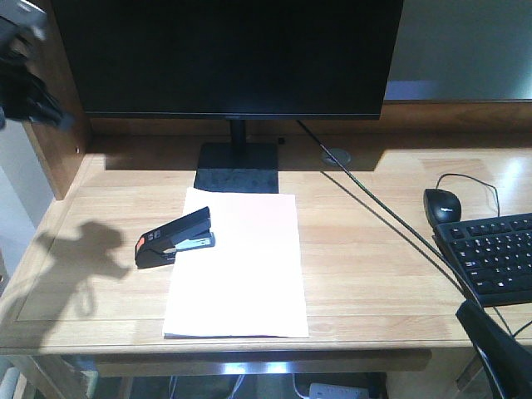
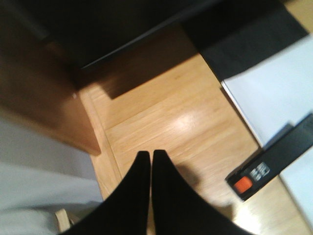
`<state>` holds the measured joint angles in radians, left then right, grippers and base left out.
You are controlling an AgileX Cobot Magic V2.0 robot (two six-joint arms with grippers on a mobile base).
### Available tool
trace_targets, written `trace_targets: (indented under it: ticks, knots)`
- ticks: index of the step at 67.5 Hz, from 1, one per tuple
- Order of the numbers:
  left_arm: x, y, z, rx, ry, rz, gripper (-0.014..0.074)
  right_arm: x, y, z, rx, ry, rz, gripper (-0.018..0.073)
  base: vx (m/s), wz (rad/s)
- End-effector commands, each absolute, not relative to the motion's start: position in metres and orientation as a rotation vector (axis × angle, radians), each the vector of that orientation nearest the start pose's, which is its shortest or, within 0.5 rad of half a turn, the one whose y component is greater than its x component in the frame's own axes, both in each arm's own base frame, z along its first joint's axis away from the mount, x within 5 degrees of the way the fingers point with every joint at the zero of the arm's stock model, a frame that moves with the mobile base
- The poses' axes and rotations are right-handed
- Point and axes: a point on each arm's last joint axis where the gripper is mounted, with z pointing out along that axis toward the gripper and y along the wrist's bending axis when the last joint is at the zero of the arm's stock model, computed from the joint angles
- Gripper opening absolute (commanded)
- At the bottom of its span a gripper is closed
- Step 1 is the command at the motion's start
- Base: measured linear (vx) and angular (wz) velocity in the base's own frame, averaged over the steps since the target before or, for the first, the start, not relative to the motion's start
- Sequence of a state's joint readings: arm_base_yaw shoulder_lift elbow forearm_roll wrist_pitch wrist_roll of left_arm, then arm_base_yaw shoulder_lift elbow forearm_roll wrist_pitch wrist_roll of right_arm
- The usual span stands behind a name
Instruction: Grab stapler and paper to desk for stapling
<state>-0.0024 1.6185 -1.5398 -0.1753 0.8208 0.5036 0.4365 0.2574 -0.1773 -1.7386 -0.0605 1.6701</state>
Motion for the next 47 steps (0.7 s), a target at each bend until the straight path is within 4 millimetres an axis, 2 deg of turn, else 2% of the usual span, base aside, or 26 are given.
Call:
trace_targets:
  ticks: [1,22,27,37,47]
  knots:
    - [0.347,-0.007,0.404,0.263,2.196,-0.004,-0.0006,0.069,0.036,0.265,-0.437,1.493,0.301,0.0584,0.00,0.00]
    - [0.319,0.005,0.444,0.052,2.032,-0.022,-0.0006,0.069,0.036,0.265,-0.439,1.493,0.301,0.0584,0.00,0.00]
    - [0.302,0.008,0.461,-0.031,1.970,-0.056,-0.0006,0.069,0.036,0.265,-0.439,1.493,0.301,0.0584,0.00,0.00]
    - [0.263,0.007,0.489,-0.031,1.864,-0.042,-0.0006,0.069,0.036,0.265,-0.439,1.493,0.301,0.0584,0.00,0.00]
    - [0.222,0.006,0.492,-0.047,1.763,-0.048,-0.0006,0.069,0.036,0.265,-0.439,1.493,0.301,0.0584,0.00,0.00]
